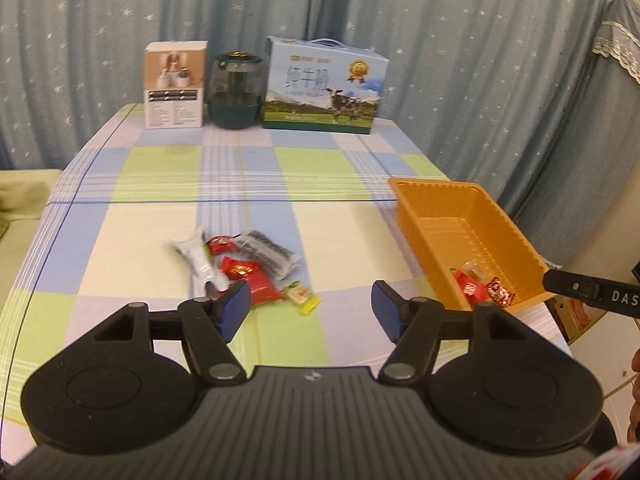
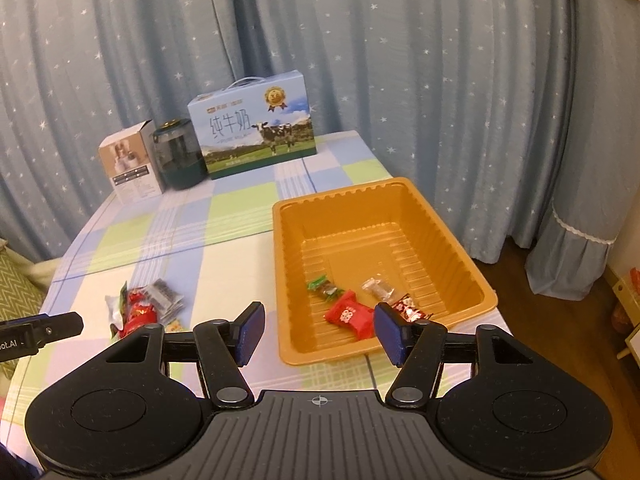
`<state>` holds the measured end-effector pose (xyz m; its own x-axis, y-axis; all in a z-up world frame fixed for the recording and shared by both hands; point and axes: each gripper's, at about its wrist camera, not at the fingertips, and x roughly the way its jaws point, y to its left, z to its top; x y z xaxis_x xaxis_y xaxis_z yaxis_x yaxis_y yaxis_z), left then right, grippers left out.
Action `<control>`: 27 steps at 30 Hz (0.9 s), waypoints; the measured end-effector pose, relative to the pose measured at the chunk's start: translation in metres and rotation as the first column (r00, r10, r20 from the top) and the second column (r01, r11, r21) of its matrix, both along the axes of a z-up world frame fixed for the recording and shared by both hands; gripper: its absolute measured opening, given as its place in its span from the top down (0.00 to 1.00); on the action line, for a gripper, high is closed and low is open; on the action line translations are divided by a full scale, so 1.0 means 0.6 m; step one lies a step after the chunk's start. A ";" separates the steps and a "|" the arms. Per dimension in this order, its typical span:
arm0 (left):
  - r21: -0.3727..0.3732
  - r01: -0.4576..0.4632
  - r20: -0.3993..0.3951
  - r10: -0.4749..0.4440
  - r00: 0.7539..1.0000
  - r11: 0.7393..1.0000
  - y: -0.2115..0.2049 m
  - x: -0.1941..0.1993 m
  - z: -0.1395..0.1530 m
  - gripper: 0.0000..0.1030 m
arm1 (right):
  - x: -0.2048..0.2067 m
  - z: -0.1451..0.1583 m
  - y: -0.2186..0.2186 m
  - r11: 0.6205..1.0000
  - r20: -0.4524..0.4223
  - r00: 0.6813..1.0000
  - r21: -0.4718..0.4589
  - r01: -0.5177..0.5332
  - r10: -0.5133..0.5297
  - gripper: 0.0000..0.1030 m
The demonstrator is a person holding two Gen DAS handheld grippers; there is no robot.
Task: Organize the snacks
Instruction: 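Withdraw both tools from the tray back toward the remaining snacks, then grasp the large red candy packet with the left tool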
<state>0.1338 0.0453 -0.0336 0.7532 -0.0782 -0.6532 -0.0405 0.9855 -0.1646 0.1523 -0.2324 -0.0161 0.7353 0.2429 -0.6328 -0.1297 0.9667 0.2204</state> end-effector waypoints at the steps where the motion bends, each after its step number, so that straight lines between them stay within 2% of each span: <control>1: -0.002 -0.007 -0.002 0.007 1.000 1.000 0.005 -0.002 -0.002 0.39 | 0.001 -0.001 0.005 1.000 0.001 1.000 0.004 -0.003 0.003 0.41; 17: 0.000 -0.101 -0.036 0.101 0.994 0.995 0.090 0.001 -0.031 0.39 | 0.026 -0.032 0.121 0.988 -0.004 0.988 -0.008 -0.156 0.156 0.41; 22: 0.027 -0.051 -0.046 0.052 0.998 0.998 0.094 0.021 -0.040 0.38 | 0.038 -0.049 0.147 0.980 -0.013 0.980 -0.018 -0.200 0.199 0.41; 27: 0.108 0.094 -0.062 -0.088 0.994 0.990 0.084 0.053 -0.057 0.40 | 0.057 -0.071 0.174 0.970 -0.016 0.970 -0.017 -0.241 0.241 0.41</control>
<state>0.1656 0.0959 -0.0677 0.7075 -0.0697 -0.7033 0.0437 0.9975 -0.0548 0.1865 -0.1282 -0.0586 0.6476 0.3999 -0.6487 -0.3561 0.9114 0.2064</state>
